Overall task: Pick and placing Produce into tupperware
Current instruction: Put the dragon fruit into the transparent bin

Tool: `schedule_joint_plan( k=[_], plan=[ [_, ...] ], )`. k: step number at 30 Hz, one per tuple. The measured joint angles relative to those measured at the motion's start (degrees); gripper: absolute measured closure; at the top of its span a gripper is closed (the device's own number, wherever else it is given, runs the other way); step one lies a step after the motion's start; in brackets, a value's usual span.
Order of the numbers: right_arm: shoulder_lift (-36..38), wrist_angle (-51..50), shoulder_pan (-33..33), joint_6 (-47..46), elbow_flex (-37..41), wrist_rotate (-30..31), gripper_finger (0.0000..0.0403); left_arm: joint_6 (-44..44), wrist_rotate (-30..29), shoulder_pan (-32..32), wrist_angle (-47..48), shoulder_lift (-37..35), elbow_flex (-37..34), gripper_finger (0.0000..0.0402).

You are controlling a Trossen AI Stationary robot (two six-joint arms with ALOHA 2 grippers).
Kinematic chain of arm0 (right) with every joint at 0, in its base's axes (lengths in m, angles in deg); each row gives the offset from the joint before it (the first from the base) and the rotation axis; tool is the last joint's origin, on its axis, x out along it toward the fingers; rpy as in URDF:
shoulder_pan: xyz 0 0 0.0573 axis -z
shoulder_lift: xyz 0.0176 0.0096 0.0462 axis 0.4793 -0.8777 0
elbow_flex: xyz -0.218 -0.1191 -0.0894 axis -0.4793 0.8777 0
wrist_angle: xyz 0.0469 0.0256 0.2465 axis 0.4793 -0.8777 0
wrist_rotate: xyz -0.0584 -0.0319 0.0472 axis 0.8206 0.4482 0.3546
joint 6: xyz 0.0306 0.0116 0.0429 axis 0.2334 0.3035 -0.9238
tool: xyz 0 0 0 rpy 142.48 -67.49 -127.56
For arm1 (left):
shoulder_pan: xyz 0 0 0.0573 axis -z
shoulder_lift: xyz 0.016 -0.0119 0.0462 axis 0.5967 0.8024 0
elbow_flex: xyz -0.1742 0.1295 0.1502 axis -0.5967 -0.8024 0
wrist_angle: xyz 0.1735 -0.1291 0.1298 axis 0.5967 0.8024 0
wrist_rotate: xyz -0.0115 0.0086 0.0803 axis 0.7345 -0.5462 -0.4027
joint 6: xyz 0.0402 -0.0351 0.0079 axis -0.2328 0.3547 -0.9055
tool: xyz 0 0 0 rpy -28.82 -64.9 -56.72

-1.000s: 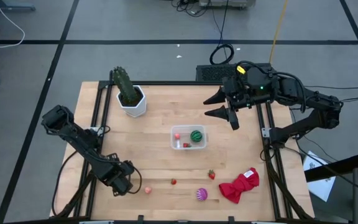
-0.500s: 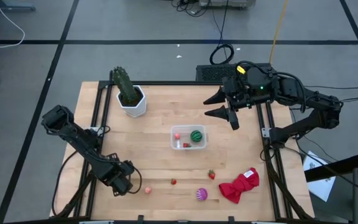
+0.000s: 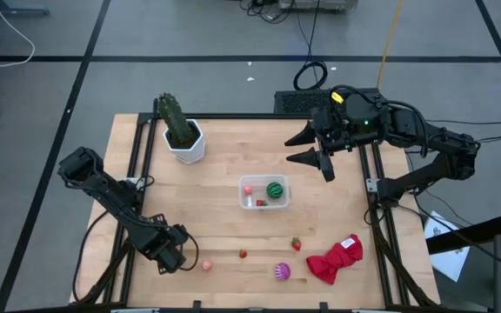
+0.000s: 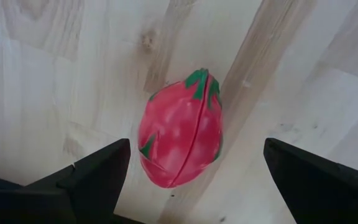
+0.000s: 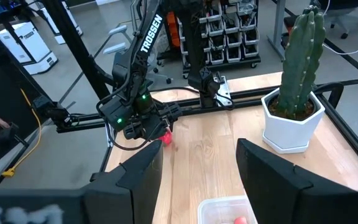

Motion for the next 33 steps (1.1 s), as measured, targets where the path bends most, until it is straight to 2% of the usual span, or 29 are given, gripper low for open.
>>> schedule_joint_plan(
  k=[33],
  plan=[
    [0.0,1.88,0.0,-0.02,0.0,-0.01,0.0206,-0.12,-0.08,0.07,-1.87,0.02,-2.84,0.0025]
  ],
)
